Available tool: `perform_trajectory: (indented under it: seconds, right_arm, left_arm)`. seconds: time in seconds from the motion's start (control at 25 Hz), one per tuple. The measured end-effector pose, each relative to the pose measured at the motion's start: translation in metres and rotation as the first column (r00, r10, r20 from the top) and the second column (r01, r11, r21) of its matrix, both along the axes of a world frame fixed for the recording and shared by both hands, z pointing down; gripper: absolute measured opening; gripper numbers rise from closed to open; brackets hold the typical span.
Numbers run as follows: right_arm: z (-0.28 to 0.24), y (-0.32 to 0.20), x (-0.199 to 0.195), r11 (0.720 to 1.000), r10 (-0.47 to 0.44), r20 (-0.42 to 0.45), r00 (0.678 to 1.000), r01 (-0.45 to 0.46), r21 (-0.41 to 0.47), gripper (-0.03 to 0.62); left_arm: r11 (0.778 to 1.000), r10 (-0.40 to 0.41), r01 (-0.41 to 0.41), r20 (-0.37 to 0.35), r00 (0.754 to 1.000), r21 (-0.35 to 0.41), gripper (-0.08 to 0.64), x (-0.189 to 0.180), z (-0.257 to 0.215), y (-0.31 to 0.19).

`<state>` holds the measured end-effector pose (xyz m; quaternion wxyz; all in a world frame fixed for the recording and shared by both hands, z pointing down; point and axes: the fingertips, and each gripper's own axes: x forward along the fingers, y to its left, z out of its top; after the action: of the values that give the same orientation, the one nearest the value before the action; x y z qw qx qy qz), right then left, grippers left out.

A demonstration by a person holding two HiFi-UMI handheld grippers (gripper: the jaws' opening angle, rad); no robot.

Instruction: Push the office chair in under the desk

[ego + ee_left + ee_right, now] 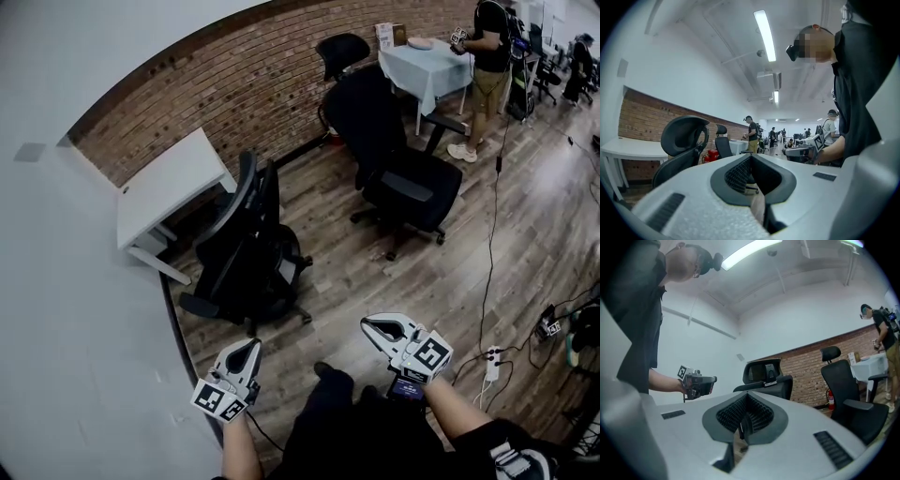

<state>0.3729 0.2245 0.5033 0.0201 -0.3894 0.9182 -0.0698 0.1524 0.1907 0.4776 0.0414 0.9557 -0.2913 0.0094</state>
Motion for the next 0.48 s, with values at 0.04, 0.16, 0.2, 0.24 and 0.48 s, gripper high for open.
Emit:
perform_trajectory:
  seconds: [0.04,0.16,0.2,0.24,0.48]
  right_arm:
    - [0.003,-0.007,0.0,1.0,0.0,-0.008,1.0,0.0,-0.004,0.006]
    - [0.01,-0.031,0.008,1.0,0.019,-0.04,0.999,-0.02,-0.02,0.006]
    - [0.011,-0.042,0.01,0.999,0.029,-0.049,0.998,-0.03,-0.026,0.006]
    - [0.01,-0.053,0.011,0.999,0.037,-0.057,0.998,-0.038,-0.028,0.006]
    - [-0.017,-0.125,0.01,0.998,0.061,-0.102,0.993,-0.06,0.016,0.006]
  left_arm:
    - [1.0,0.0,0.0,-0.001,1.0,-0.002,0.015,0.0,0.003,-0.008]
    - [1.0,-0.004,0.004,-0.022,1.0,-0.007,0.015,-0.003,0.013,-0.038]
    - [1.0,-0.01,0.009,-0.027,1.0,-0.008,0.015,-0.006,0.015,-0.049]
    - [1.0,-0.016,0.016,-0.027,0.999,-0.007,0.015,-0.011,0.015,-0.059]
    - [0.999,-0.039,0.038,0.037,0.999,0.037,0.015,-0.037,0.001,-0.119]
